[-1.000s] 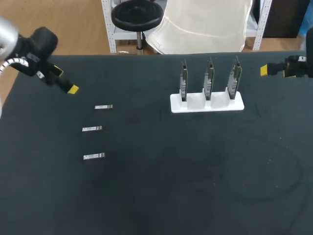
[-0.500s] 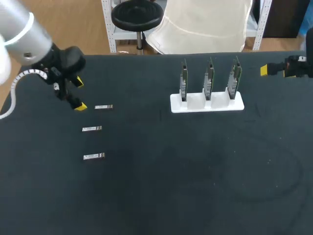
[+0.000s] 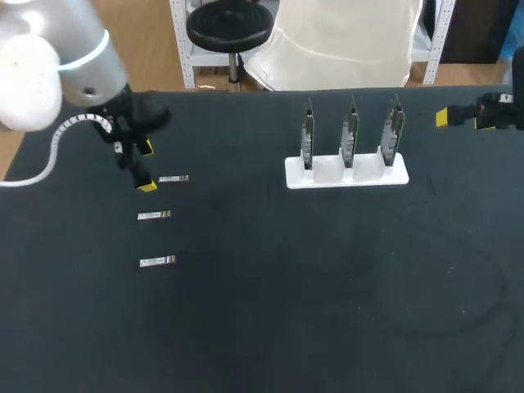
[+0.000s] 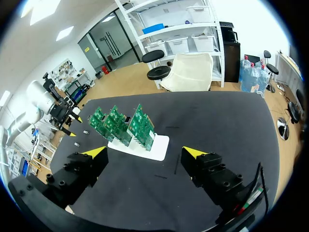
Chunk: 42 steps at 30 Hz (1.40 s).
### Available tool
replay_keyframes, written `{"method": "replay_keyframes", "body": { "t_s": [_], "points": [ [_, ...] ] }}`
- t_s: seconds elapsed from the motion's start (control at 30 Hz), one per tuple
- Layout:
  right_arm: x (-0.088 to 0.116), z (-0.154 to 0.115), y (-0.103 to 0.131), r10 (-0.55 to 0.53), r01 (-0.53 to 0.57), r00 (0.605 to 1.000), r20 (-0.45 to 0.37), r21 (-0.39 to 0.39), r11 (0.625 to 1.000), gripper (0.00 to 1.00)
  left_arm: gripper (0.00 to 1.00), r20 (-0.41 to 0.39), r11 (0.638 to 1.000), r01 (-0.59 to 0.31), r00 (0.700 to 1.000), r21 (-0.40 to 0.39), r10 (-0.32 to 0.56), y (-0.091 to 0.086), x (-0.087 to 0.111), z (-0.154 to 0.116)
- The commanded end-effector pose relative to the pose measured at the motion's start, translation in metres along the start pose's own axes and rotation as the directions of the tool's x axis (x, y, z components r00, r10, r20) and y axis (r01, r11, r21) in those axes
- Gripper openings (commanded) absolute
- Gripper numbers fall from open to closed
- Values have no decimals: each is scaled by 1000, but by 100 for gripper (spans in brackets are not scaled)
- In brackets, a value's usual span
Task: Pick up the optical module with the left hand, and insert it into the network port with the right hand.
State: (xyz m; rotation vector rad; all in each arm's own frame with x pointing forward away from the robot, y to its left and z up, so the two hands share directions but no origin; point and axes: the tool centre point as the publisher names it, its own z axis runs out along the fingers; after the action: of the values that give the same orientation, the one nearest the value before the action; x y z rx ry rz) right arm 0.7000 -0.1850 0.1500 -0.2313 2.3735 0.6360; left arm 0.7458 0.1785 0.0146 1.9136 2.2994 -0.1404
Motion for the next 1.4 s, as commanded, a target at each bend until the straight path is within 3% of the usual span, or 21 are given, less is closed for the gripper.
{"method": "replay_keyframes", "body": {
  "t_s": [0.03,0.33,0.57,1.33,1.37,1.4],
  "points": [
    [0,0,0,0,0,1000,0,0,1000,100,100,-26,1000,-14,1000,18,14,1,-6,8],
    [0,0,0,0,0,1000,0,0,1000,100,100,-44,998,-59,997,22,60,-6,-15,19],
    [0,0,0,0,0,1000,0,0,1000,100,100,-94,999,-53,994,10,53,-4,-12,30],
    [0,0,0,0,0,1000,0,0,1000,100,100,-121,999,-41,992,16,43,2,-10,43],
    [0,0,0,0,0,1000,0,0,1000,100,66,-120,999,-41,992,19,43,2,-10,44],
    [0,0,0,0,0,1000,0,0,1000,100,42,-120,999,-41,992,19,43,2,-10,44]
  ]
}}
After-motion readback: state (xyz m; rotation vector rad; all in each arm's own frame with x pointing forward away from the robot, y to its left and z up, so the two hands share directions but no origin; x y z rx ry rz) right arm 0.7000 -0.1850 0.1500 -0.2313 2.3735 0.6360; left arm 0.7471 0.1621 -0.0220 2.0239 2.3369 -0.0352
